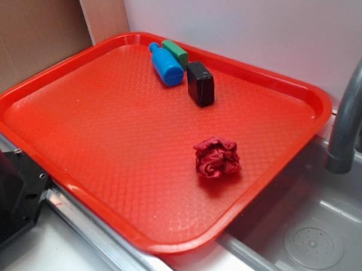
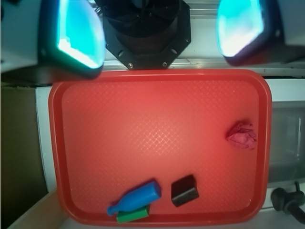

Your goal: Grab the black box.

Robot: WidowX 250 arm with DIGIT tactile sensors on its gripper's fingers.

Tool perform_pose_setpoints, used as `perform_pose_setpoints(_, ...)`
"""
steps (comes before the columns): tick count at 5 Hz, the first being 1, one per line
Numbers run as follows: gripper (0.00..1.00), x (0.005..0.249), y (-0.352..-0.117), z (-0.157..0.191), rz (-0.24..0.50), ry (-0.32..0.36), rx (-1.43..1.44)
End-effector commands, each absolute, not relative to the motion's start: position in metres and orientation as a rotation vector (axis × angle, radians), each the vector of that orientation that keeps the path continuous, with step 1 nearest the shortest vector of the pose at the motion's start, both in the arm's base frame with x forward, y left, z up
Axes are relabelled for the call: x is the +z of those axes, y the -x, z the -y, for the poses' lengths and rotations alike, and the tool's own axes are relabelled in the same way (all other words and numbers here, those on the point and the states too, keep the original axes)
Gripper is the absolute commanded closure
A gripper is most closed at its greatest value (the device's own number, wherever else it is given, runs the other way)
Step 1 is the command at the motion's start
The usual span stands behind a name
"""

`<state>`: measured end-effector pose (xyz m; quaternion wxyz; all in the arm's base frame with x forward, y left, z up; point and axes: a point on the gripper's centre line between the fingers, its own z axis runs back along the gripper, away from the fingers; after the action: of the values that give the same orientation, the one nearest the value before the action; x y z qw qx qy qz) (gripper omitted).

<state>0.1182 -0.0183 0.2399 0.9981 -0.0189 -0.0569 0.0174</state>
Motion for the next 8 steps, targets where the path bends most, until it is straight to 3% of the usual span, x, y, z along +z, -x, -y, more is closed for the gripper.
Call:
perform_pose_setpoints(1,0.00,0.213,-0.216,0.000,0.262,0.051,0.433)
perform_pose_setpoints(2,0.00,0.214,-0.218,-0.001,0.228,0.242,0.711)
perform_pose_setpoints(5,0.00,0.214,-0.218,-0.001,0.228,0.242,0.711)
perform_pose_setpoints(6,0.00,0.166,-0.270,0.013,0.173,0.100,0.616)
perform_pose_setpoints(8,0.00,0.112,-0.317,0.022,0.094,0.058,0.654)
